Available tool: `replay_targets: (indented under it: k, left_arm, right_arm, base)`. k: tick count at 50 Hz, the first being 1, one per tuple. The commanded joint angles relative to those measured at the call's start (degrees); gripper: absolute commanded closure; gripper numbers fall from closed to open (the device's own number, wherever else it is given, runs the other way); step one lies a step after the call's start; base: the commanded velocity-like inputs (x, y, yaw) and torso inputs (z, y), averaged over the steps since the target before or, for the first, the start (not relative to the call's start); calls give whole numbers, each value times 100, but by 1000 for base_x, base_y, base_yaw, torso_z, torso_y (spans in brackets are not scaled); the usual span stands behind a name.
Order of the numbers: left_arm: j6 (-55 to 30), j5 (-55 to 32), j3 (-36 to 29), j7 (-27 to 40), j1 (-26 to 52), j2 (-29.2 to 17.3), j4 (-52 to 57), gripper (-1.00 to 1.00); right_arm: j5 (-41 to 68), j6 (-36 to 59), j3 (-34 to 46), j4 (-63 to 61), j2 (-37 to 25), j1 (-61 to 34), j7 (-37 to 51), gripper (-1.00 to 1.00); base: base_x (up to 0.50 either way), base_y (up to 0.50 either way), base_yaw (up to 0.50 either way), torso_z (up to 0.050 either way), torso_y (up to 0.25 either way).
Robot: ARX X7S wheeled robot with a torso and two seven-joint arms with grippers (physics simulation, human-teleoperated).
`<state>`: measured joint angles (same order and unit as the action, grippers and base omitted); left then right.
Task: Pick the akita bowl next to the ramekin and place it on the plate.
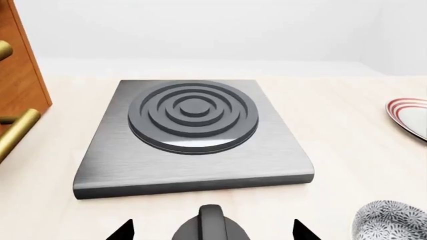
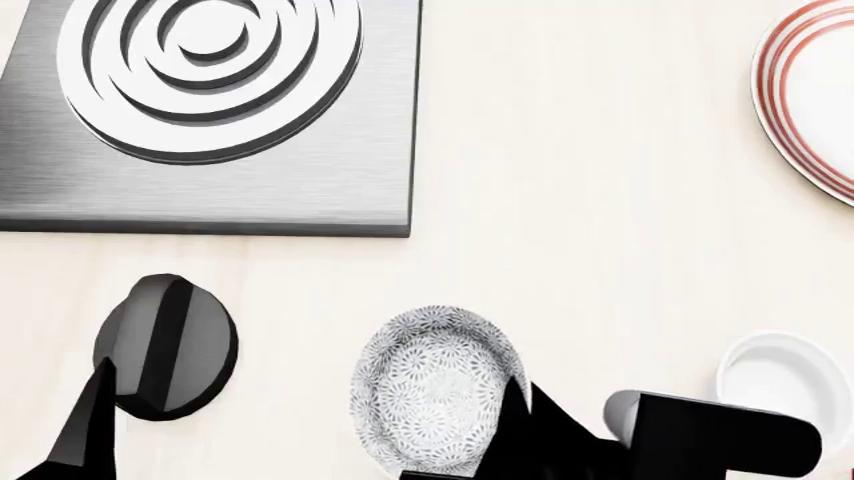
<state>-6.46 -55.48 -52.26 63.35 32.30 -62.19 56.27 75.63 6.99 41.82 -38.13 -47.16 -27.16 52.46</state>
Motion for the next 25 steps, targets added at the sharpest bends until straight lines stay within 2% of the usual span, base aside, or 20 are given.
replay_targets:
  k: [1,25]
  left_arm:
    - [20,12,-20,0,0,-6,-3,-100]
    - [39,32,-66,-8,12,2,-22,-100]
  right_arm:
    - [309,-44,-121,-254,-17,-102,64,100]
    - [1242,187,-424,-760,-124,-1039,916,100]
  base:
    - [0,0,0,0,0]
    - [0,0,0,0,0]
